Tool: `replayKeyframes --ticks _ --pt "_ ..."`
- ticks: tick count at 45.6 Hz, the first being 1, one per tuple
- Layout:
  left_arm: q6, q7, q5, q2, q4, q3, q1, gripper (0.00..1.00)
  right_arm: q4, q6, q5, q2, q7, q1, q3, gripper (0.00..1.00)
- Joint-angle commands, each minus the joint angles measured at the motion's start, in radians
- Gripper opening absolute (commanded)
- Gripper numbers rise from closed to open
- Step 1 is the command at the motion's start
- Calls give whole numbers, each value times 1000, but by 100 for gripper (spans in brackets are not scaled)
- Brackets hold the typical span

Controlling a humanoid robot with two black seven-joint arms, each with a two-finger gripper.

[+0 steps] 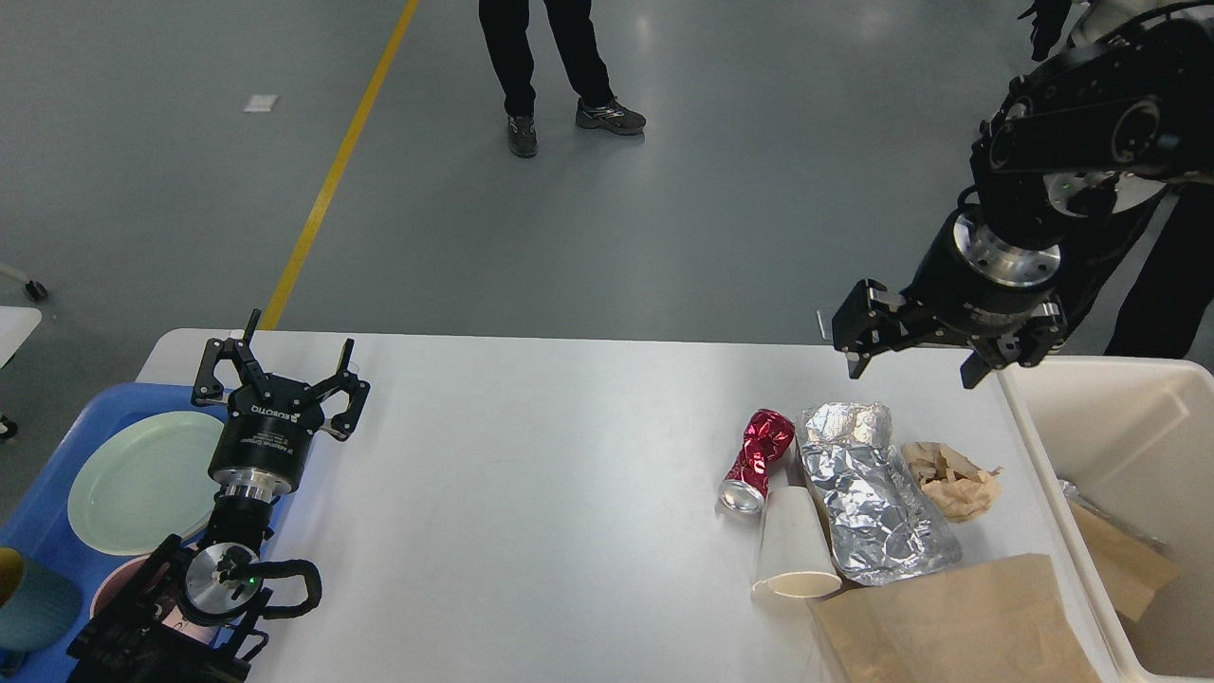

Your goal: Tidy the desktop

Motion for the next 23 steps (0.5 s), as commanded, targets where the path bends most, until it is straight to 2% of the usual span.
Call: replayKeyframes --ticks 1,5,12,19,23 --pt "0 0 -2 0 0 0 0 96 228 2 0 -17 -33 167 -9 100" --pt "0 0 0 0 0 0 0 96 334 0 7 -52 -31 254 -4 100" --pt "0 1 0 0 0 0 0 96 340 192 61 -92 -28 400 -1 100" --pt "-3 3 0 0 0 0 0 96 340 137 61 -104 -28 408 -7 100" --pt "-3 3 0 0 0 0 0 96 340 79 59 -135 -30 347 -10 100"
